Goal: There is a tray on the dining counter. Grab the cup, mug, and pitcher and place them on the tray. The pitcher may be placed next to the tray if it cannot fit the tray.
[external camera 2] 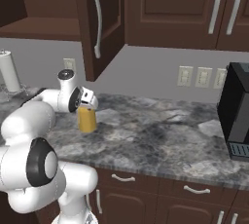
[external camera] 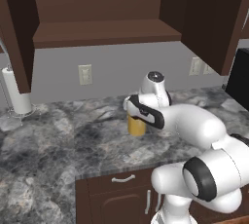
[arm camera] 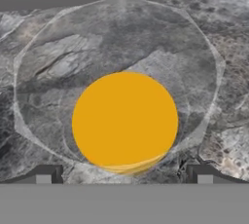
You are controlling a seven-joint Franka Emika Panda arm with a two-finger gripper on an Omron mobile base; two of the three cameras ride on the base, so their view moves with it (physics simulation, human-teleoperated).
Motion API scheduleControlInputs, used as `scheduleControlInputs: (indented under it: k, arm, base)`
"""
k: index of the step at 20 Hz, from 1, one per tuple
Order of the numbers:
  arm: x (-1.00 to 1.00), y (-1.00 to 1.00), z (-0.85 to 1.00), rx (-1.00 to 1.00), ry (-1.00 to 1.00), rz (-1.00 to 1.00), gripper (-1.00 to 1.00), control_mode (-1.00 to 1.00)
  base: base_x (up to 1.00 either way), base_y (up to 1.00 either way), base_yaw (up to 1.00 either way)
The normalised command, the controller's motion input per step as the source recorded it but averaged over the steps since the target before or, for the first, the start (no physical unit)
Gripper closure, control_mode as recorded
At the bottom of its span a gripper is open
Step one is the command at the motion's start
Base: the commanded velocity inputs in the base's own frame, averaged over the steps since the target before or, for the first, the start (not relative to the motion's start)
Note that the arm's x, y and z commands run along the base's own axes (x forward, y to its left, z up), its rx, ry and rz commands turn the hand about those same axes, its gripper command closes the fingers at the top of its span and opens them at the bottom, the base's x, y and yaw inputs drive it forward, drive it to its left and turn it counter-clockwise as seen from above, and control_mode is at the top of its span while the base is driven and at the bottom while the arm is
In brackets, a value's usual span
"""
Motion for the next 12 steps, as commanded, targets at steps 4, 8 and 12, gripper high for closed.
scheduleControlInputs:
  k: [4,8,12]
  arm:
    - [0.12,0.0,-0.03,0.0,0.0,0.0,-1.0,-1.0]
    - [0.1,0.0,0.0,0.0,0.0,0.0,-1.0,-1.0]
    - [0.0,0.0,0.0,0.0,0.0,0.0,-1.0,-1.0]
  base:
    - [0.0,0.0,0.0]
    - [0.0,0.0,0.0]
    - [0.0,0.0,0.0]
